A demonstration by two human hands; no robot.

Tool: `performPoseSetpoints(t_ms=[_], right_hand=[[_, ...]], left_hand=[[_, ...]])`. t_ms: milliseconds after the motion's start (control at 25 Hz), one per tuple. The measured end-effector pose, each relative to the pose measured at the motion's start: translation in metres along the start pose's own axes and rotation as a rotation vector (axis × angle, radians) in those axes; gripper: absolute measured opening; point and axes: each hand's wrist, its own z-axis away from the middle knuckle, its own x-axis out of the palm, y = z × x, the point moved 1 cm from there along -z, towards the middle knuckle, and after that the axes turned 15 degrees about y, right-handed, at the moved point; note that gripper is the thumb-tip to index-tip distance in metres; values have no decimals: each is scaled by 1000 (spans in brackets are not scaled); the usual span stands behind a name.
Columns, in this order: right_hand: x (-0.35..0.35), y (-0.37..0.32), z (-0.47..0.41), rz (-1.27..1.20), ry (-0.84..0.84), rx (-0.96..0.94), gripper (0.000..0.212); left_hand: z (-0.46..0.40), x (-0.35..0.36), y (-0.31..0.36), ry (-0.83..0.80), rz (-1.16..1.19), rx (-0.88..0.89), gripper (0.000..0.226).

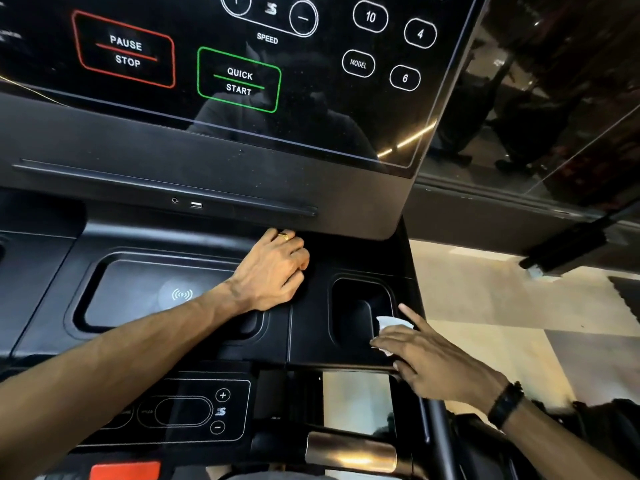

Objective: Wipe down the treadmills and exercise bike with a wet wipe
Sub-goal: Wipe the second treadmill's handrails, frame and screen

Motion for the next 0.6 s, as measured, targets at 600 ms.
performPoseSetpoints(t_ms=[600], right_hand=[[14,-83,-98,-1596,549,1224,34]], left_hand=[[1,1,1,14,6,-21,20]])
